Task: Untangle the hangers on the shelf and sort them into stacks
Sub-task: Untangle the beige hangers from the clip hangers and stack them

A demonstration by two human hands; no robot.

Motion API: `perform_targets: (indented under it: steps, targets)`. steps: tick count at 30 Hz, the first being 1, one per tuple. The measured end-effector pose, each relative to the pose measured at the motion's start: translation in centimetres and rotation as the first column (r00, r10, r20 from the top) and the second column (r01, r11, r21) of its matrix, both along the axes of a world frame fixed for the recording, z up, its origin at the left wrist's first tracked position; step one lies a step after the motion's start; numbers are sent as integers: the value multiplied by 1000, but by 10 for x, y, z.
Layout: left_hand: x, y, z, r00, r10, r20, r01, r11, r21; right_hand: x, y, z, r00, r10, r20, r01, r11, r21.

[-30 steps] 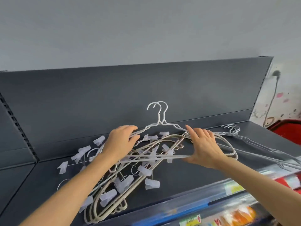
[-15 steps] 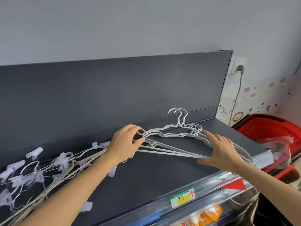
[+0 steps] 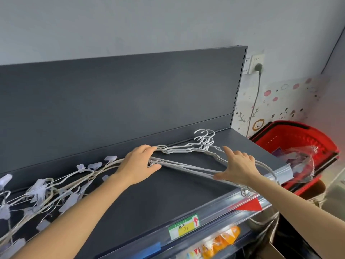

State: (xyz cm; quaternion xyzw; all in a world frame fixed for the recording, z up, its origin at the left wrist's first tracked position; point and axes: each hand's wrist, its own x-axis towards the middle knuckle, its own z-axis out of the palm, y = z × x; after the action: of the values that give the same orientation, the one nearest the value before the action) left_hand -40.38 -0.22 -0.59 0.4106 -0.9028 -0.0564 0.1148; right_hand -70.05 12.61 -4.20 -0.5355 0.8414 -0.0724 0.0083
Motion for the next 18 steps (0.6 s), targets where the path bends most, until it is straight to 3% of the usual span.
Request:
perform_targets:
  steps: [9, 18]
  targets:
    - [17, 3, -6, 998, 54, 37, -53, 998, -23, -1, -8, -11, 994, 13, 109, -31, 986, 166]
    - [48, 16, -5, 992, 117, 40, -115, 992, -47, 50, -28, 10, 955, 281, 94, -281, 960, -17]
